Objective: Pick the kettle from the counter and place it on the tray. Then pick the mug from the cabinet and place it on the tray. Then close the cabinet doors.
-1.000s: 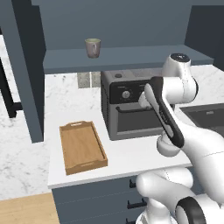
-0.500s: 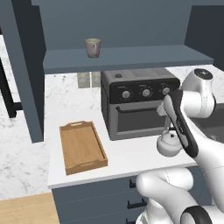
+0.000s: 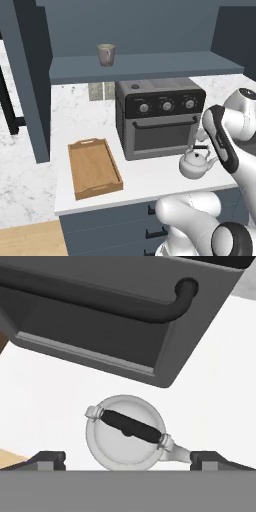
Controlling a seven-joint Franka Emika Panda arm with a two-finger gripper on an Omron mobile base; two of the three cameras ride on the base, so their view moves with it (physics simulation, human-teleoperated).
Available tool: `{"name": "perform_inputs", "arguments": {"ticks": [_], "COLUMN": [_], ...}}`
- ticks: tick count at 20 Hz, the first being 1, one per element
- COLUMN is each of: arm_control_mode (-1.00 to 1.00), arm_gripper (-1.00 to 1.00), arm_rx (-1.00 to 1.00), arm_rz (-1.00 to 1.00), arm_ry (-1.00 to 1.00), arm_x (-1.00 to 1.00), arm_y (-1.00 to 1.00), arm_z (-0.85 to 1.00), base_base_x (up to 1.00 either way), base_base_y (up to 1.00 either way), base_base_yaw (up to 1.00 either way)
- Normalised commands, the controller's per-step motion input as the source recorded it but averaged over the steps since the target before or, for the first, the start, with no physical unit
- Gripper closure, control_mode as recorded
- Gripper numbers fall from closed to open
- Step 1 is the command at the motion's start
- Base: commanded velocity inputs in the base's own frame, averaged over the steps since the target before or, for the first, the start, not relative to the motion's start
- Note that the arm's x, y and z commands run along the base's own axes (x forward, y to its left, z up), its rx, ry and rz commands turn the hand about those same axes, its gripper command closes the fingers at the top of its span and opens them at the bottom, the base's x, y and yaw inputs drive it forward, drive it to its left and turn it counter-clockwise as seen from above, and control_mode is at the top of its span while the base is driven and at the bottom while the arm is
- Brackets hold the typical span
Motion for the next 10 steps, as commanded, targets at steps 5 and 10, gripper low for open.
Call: {"name": "perform_inputs", "arguments": {"ticks": [5,10], "arm_control_mode": [-1.00,-1.00], "arm_gripper": [-1.00,-1.00], "arm_rx": [0.00,0.00], "arm_rz": [0.18,0.24], "arm_ry": [0.25,0.18], "arm_x": [0.11,0.15], "arm_y": [-0.26,-0.06], "arm_z": [-0.28,-0.25], "base_base_x": [0.00,0.00], "base_base_y": [0.00,0.00], "base_base_yaw": [0.00,0.00]}}
